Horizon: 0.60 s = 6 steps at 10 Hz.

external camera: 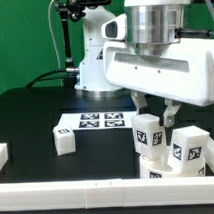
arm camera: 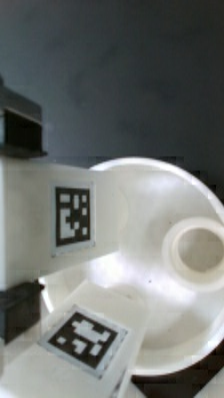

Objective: Assemble stool

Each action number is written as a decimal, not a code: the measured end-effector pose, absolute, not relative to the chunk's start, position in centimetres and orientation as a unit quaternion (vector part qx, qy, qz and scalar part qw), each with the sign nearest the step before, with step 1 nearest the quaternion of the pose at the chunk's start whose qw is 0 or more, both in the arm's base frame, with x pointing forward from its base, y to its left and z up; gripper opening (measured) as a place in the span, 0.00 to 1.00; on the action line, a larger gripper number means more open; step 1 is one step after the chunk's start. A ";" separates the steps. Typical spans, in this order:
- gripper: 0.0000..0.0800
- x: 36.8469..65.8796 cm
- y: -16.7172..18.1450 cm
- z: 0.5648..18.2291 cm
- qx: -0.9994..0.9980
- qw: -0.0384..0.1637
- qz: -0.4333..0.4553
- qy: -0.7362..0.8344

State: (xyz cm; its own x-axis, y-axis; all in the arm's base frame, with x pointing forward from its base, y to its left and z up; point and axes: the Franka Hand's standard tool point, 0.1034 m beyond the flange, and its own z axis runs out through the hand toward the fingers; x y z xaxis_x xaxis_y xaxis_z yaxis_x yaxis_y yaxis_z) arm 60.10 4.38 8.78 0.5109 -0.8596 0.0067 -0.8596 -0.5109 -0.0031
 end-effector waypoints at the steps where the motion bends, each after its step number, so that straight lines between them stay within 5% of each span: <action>1: 0.42 60.1 4.8 8.8 0.852 0.000 0.003 -0.523; 6: 0.42 60.1 5.5 8.7 0.767 -0.010 -0.003 -0.642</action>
Offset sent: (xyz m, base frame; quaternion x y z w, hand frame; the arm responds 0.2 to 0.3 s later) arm 0.0000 0.0000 0.0000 0.0000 0.0000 0.1938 0.9810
